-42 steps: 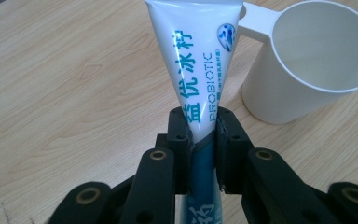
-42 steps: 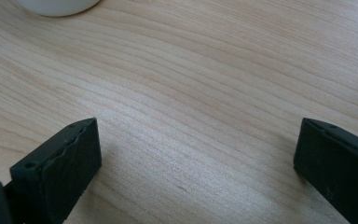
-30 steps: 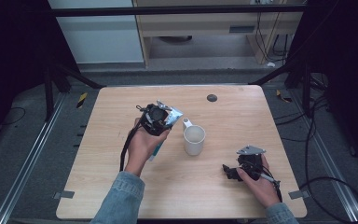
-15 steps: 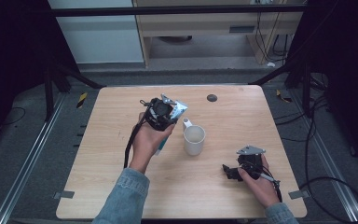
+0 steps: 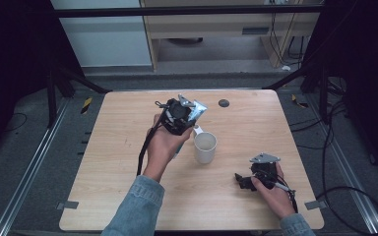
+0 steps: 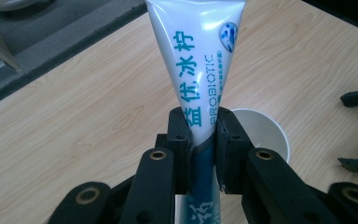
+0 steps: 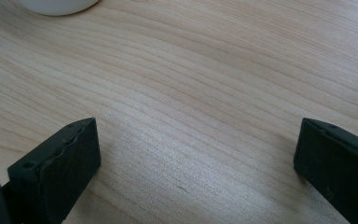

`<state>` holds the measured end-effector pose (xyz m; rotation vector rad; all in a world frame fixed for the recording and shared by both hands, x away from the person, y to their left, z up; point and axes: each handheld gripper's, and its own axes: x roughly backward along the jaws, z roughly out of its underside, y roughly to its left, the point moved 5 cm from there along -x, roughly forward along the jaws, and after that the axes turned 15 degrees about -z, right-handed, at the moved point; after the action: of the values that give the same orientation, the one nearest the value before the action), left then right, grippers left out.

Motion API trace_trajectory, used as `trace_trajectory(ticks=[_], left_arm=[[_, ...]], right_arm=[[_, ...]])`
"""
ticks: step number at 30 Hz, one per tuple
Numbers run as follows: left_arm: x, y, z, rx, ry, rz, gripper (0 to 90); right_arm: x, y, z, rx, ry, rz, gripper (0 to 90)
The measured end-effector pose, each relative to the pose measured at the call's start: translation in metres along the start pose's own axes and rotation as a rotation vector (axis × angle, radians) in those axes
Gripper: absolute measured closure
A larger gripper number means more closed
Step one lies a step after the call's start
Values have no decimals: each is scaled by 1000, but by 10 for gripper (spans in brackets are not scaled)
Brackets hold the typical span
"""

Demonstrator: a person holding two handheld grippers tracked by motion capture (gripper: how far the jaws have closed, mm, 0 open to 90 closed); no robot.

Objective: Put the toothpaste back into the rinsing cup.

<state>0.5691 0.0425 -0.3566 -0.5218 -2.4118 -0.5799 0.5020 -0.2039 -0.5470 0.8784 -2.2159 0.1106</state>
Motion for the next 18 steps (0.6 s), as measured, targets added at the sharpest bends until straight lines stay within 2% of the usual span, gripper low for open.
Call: trace_trajectory(ticks=[18], left_arm=[[13,-17,-20,-21,-56,-7,778]], right_arm=[[0,0,0,1,4,2,6]])
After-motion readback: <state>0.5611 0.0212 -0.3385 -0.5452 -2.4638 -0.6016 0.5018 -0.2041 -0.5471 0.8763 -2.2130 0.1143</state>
